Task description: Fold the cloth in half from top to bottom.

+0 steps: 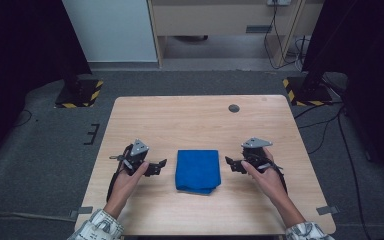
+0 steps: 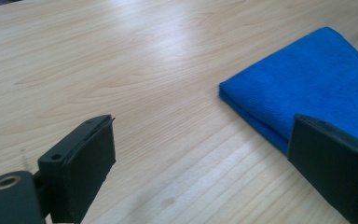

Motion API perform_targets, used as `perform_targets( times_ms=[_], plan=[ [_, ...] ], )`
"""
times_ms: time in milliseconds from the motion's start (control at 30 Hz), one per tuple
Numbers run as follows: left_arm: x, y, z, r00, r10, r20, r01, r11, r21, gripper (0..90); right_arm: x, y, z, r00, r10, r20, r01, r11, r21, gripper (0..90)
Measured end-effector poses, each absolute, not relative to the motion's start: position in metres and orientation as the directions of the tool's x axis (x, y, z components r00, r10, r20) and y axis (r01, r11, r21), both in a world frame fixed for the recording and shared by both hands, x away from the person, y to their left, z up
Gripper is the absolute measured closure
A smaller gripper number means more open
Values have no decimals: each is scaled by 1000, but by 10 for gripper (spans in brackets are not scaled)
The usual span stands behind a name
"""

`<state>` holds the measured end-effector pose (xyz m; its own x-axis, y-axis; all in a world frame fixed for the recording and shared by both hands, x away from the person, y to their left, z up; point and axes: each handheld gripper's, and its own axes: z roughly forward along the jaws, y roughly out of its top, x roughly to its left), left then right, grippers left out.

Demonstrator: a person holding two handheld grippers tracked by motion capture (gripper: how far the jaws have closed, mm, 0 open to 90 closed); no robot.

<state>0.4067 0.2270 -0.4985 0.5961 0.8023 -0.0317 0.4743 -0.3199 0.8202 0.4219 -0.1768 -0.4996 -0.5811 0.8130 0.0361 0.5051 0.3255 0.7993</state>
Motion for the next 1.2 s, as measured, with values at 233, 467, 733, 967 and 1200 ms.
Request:
perform_targets(
  times_ms=[233, 467, 733, 967, 1200],
  plan=[
    [410, 245, -497, 553, 833, -30, 489, -295, 821, 74, 423, -193, -495, -556, 831, 34, 498, 301, 813, 119],
    [414, 258, -498, 524, 852, -15, 502, -295, 813, 74, 424, -218, -492, -500, 866, 25, 503, 266, 822, 118],
    [416, 263, -503, 523, 852, -1, 522, -319, 791, 74, 428, -246, -496, -423, 905, 46, 533, 208, 820, 122],
    [418, 264, -509, 527, 850, 10, 542, -345, 766, 74, 431, -259, -510, -386, 922, 40, 576, 207, 791, 123],
    [423, 267, -518, 515, 857, 14, 575, -357, 736, 72, 438, -269, -518, -353, 934, 54, 611, 187, 769, 122]
  ],
)
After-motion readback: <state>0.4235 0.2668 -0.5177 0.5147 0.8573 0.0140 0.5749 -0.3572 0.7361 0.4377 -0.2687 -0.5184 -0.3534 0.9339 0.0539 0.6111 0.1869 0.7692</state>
